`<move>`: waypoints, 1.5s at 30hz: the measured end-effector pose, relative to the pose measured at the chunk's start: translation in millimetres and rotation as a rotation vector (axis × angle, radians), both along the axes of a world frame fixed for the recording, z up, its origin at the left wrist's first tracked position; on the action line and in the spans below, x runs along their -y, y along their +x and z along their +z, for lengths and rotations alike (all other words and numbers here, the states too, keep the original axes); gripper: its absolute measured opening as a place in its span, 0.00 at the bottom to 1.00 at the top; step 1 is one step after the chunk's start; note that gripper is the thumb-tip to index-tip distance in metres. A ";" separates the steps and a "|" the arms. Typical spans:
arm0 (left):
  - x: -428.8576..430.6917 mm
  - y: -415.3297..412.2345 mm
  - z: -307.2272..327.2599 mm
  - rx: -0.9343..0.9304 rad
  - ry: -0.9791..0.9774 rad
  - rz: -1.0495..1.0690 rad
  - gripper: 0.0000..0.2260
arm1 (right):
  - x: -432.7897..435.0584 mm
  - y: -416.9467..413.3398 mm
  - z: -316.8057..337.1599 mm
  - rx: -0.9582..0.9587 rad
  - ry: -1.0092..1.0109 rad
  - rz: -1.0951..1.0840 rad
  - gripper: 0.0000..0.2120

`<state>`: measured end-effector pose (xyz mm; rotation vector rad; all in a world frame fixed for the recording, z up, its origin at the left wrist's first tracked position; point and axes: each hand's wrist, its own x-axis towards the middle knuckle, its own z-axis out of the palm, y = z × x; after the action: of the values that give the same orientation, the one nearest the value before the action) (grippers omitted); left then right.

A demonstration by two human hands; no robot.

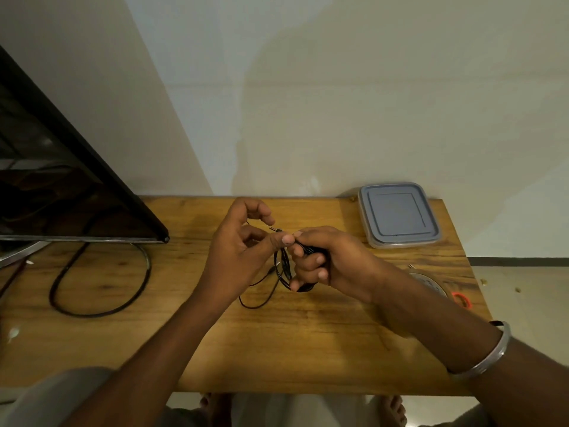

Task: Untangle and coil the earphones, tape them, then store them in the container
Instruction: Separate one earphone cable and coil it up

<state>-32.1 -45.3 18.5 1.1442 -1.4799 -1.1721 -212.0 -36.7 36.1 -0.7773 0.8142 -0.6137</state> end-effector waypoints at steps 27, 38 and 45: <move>-8.1 0.6 -6.1 0.610 -0.327 -0.365 0.07 | 6.5 -11.9 3.5 -0.131 0.309 0.124 0.20; -8.5 -10.2 -14.3 -0.035 0.433 -0.423 0.05 | 9.0 -12.4 0.3 -0.360 0.204 0.027 0.19; -19.3 -18.3 -36.4 0.322 0.129 -0.288 0.09 | 5.4 -10.6 -15.1 -0.556 0.134 0.040 0.13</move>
<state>-50.4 -26.0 -17.9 1.2823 -1.8853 -1.3394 -222.6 -42.1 21.0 -0.8498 1.3300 -0.2995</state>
